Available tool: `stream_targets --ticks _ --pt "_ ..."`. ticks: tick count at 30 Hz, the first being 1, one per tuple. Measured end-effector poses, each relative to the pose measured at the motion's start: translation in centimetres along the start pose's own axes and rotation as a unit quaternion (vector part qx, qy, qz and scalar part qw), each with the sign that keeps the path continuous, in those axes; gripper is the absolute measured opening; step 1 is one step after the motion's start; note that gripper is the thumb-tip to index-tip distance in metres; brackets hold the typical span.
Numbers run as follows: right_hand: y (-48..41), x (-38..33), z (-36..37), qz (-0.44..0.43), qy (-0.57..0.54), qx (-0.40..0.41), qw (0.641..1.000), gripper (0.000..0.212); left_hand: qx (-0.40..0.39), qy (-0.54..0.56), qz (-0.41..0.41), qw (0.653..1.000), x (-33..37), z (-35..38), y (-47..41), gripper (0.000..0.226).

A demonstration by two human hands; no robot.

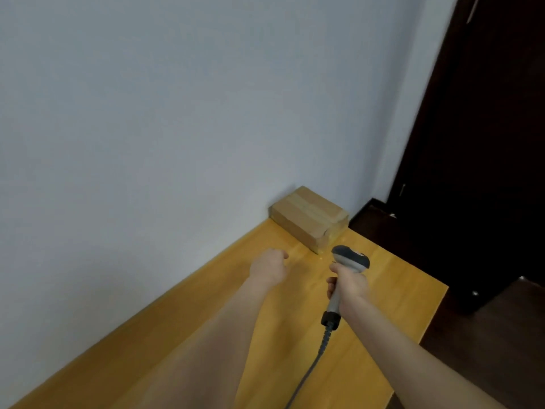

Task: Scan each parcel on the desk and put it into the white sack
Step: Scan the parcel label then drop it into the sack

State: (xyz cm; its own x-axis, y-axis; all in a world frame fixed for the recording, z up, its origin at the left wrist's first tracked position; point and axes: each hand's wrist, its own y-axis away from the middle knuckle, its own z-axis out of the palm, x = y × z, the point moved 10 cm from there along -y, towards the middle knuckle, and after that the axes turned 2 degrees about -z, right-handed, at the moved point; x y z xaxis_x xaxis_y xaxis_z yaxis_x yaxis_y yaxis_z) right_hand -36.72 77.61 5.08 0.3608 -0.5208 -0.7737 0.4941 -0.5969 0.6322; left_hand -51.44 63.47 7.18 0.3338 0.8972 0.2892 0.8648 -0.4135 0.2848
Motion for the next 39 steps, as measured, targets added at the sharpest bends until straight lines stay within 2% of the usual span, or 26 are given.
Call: stream_targets --ticks 8,16,19,24,29,31,34,37,39 --pt "-8.6 -3.9 -1.0 0.010 -0.003 -0.006 1.000 0.024 0.000 0.001 -0.009 1.000 7.0 2.5 -9.2 0.049" --pt "-16.4 -5.3 -1.5 0.010 0.029 0.001 1.000 0.020 0.007 -0.035 -0.015 0.999 9.6 5.9 -17.9 0.077" --pt "-18.4 -5.2 -1.0 0.021 0.029 -0.009 0.999 0.019 0.000 -0.058 -0.001 0.998 10.2 7.7 -20.4 0.080" --pt "-20.6 -5.2 0.1 0.030 0.023 -0.031 0.999 0.025 0.042 -0.124 0.007 0.991 9.8 8.2 -22.1 0.055" --pt "-21.7 -6.3 1.5 0.021 0.031 -0.040 0.998 0.017 0.066 -0.140 0.033 0.987 6.1 7.3 -20.5 0.060" --pt "-22.1 -7.0 2.3 0.013 0.033 -0.036 0.999 0.013 0.059 -0.131 0.056 0.988 4.2 7.3 -19.2 0.048" --pt "-22.5 -7.6 3.5 0.010 0.057 -0.039 0.998 0.020 0.054 -0.109 0.088 0.989 1.9 6.7 -17.1 0.032" --pt "-22.9 -7.0 4.3 0.027 0.062 -0.038 0.997 0.029 0.083 -0.015 -0.004 0.996 -0.7 4.2 -17.7 0.027" --pt "-23.2 -6.0 4.7 0.046 0.058 -0.044 0.996 0.034 0.120 0.062 -0.100 0.986 -2.9 3.0 -18.4 0.040"
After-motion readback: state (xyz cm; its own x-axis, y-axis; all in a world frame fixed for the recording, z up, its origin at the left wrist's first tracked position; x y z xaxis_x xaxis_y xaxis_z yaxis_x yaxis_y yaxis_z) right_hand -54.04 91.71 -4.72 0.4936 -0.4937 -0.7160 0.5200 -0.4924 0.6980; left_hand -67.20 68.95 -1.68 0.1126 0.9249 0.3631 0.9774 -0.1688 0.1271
